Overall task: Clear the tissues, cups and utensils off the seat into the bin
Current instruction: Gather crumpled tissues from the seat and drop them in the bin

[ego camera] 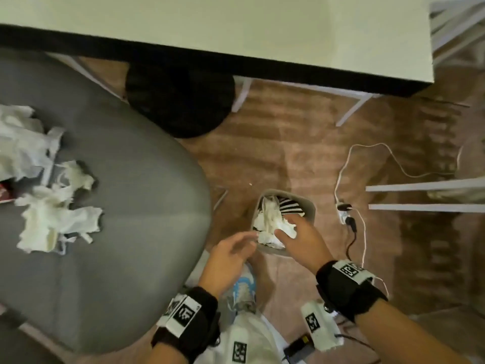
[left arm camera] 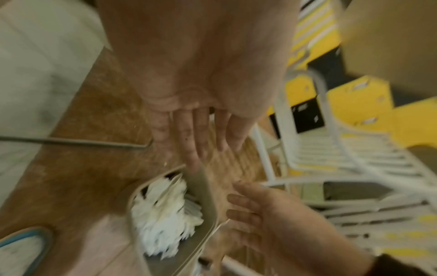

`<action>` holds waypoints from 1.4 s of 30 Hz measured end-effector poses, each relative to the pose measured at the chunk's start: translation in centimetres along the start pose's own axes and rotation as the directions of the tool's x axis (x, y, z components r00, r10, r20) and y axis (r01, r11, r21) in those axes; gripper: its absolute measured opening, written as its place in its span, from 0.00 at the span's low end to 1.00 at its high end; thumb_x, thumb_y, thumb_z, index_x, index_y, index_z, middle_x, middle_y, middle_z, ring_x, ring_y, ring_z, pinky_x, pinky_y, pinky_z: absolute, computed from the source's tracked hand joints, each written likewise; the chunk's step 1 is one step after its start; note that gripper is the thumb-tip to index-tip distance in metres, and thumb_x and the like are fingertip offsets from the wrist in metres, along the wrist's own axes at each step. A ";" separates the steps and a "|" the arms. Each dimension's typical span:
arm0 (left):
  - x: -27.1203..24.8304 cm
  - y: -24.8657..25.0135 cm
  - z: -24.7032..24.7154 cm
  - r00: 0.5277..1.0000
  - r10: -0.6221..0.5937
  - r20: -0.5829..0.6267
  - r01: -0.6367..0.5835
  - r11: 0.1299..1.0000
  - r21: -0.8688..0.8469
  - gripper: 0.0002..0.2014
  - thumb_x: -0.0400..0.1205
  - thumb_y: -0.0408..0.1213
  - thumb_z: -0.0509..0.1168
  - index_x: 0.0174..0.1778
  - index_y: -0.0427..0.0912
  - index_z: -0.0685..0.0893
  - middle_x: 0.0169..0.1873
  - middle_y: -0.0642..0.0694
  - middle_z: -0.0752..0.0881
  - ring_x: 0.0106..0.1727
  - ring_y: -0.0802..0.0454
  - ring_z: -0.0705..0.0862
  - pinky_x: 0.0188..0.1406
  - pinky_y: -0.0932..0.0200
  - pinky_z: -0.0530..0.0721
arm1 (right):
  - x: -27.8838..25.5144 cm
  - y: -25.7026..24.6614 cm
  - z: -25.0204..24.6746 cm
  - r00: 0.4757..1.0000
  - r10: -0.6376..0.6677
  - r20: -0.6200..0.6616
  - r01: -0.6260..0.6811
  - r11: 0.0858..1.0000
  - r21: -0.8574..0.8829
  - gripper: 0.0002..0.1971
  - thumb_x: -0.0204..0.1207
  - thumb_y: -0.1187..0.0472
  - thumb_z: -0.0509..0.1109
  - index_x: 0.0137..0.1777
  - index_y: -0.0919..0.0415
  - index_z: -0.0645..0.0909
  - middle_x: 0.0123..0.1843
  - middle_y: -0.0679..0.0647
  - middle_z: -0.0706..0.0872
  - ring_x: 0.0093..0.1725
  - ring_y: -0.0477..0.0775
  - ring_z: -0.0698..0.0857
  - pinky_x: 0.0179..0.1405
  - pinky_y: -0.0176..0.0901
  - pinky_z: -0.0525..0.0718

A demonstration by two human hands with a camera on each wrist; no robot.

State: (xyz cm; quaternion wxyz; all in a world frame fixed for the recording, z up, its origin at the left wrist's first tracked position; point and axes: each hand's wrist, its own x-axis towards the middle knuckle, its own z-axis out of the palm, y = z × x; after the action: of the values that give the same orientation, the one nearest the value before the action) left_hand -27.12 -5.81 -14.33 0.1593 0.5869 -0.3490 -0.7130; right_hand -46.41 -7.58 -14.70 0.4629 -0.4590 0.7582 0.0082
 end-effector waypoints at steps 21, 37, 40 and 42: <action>-9.0 -0.6 -35.7 0.283 0.156 -0.946 0.273 0.933 0.236 0.19 0.79 0.37 0.66 0.66 0.43 0.79 0.65 0.40 0.76 0.66 0.39 0.76 0.66 0.46 0.73 | -4.7 -32.8 19.4 0.824 -0.487 0.288 0.566 0.691 -0.449 0.28 0.77 0.37 0.64 0.64 0.62 0.76 0.62 0.58 0.79 0.62 0.61 0.80 0.56 0.49 0.78; -9.1 -4.5 -36.6 0.395 -0.108 -0.912 0.268 0.963 0.002 0.12 0.81 0.42 0.65 0.56 0.40 0.86 0.53 0.41 0.88 0.56 0.42 0.84 0.56 0.53 0.78 | -3.5 -33.5 24.6 0.880 -0.385 0.278 0.474 0.707 -0.525 0.12 0.78 0.65 0.62 0.61 0.66 0.76 0.61 0.64 0.80 0.59 0.68 0.82 0.52 0.51 0.79; -9.3 -3.6 -35.2 0.380 -0.175 -0.908 0.204 0.974 -0.102 0.12 0.83 0.41 0.62 0.55 0.44 0.87 0.52 0.44 0.89 0.55 0.43 0.84 0.50 0.58 0.76 | -3.5 -32.7 23.3 0.909 -0.332 0.253 0.414 0.792 -0.448 0.09 0.80 0.65 0.61 0.58 0.63 0.75 0.55 0.63 0.83 0.54 0.68 0.83 0.48 0.50 0.80; -9.3 -2.9 -34.1 0.388 -0.169 -0.906 0.168 0.980 -0.111 0.12 0.83 0.43 0.62 0.56 0.46 0.87 0.52 0.45 0.89 0.54 0.43 0.84 0.48 0.58 0.76 | -3.5 -31.9 22.3 0.919 -0.328 0.220 0.389 0.847 -0.362 0.07 0.81 0.65 0.60 0.55 0.61 0.75 0.50 0.61 0.83 0.48 0.65 0.83 0.45 0.50 0.82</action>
State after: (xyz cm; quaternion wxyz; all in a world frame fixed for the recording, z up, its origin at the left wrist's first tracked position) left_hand 8.16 -8.44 -11.86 0.2507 0.9118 -0.1445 -0.2912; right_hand -7.97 -13.84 -11.78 0.4083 -0.6754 0.6041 0.1102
